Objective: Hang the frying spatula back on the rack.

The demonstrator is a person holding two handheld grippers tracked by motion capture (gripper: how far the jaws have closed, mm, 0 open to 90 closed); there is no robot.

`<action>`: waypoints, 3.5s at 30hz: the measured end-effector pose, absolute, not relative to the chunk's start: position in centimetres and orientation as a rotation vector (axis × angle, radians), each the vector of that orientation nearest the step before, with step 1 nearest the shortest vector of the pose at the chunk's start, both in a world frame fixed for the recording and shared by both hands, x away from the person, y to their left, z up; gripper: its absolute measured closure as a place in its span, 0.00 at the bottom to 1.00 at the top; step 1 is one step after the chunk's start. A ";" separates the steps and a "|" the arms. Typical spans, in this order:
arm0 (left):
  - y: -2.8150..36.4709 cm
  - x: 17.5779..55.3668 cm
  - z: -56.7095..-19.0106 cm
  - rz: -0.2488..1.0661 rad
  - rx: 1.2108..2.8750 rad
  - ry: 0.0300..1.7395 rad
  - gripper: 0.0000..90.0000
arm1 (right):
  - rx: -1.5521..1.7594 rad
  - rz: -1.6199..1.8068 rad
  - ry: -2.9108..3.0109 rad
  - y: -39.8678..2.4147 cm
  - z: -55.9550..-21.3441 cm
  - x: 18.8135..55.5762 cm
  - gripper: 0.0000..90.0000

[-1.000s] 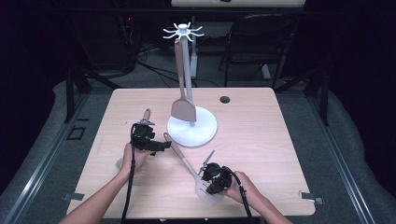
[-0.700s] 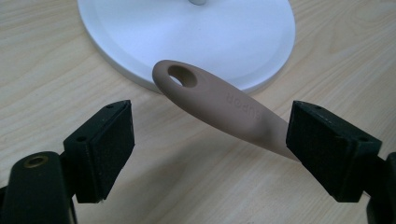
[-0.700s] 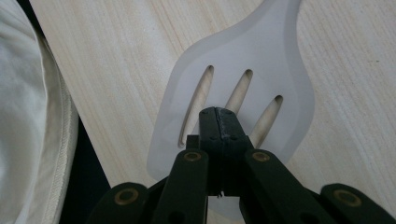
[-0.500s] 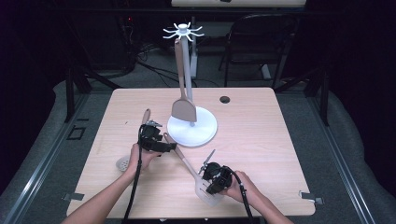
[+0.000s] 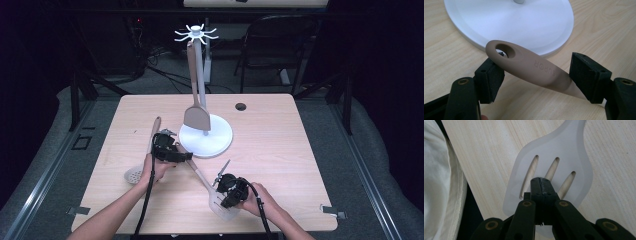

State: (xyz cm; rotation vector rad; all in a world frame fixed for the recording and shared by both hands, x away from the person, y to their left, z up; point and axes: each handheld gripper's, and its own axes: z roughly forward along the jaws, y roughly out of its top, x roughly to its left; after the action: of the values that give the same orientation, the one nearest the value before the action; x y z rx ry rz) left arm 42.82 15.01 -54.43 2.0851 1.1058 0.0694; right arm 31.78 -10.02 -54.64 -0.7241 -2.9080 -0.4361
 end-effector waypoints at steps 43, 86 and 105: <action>15.5 41.9 -52.9 0.095 1.982 1.056 0.46 | -0.996 -0.794 -2.893 -7.3 -54.6 35.1 0.75; 12.2 38.3 -53.4 0.070 1.958 0.949 0.55 | -1.197 -1.042 -2.792 -7.9 -53.7 35.4 0.86; 12.3 38.2 -53.8 0.030 1.901 0.967 0.66 | -1.206 -1.106 -2.813 -7.0 -53.4 35.7 0.86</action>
State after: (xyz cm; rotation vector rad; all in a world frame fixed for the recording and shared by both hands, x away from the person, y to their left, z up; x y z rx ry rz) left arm 38.18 12.31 -53.80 1.9012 0.9670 0.0298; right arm 35.66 -7.04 -53.35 -1.2058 -2.8126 -1.1063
